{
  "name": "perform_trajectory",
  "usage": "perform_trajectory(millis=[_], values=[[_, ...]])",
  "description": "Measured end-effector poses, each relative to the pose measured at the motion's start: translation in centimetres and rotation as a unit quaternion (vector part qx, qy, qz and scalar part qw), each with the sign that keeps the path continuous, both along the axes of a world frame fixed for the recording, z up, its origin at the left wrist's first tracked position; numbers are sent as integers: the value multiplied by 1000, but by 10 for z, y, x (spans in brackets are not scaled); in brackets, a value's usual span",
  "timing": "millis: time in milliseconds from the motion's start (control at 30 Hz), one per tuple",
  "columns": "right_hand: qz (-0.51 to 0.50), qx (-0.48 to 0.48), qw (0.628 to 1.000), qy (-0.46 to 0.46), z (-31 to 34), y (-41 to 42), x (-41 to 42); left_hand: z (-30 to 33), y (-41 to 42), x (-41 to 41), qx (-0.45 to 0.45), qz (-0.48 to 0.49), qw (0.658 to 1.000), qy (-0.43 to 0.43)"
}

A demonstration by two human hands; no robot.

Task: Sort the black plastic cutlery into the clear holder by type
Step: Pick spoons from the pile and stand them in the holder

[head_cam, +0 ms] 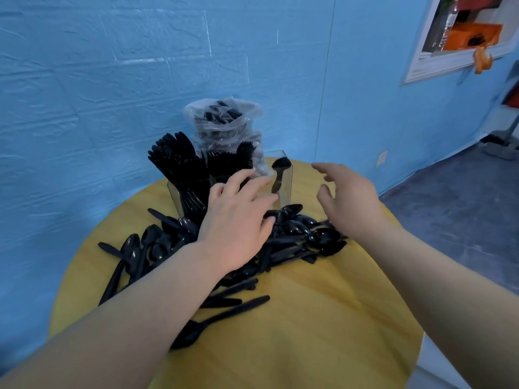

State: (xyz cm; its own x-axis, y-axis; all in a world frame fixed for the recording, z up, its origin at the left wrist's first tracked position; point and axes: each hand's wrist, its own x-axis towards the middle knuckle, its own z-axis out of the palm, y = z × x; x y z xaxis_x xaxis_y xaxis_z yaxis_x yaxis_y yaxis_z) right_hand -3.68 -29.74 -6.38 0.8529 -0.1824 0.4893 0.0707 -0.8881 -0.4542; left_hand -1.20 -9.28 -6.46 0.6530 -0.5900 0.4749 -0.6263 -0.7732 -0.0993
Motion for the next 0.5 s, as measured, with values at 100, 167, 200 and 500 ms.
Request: perform_trajectory(millis=[100, 167, 200, 500], values=[[-59, 6, 997, 42, -25, -11, -38, -14, -3, -38, 1, 11, 995, 94], [-75, 12, 993, 90, -39, -16, -53, -24, -7, -62, 7, 25, 989, 145], [-75, 20, 990, 118, -45, -17, -58, -29, -9, -73, 16, 30, 987, 155], [-51, -36, 994, 89, -55, -2, -87, -47, -11, -101, 3, 83, 977, 194]])
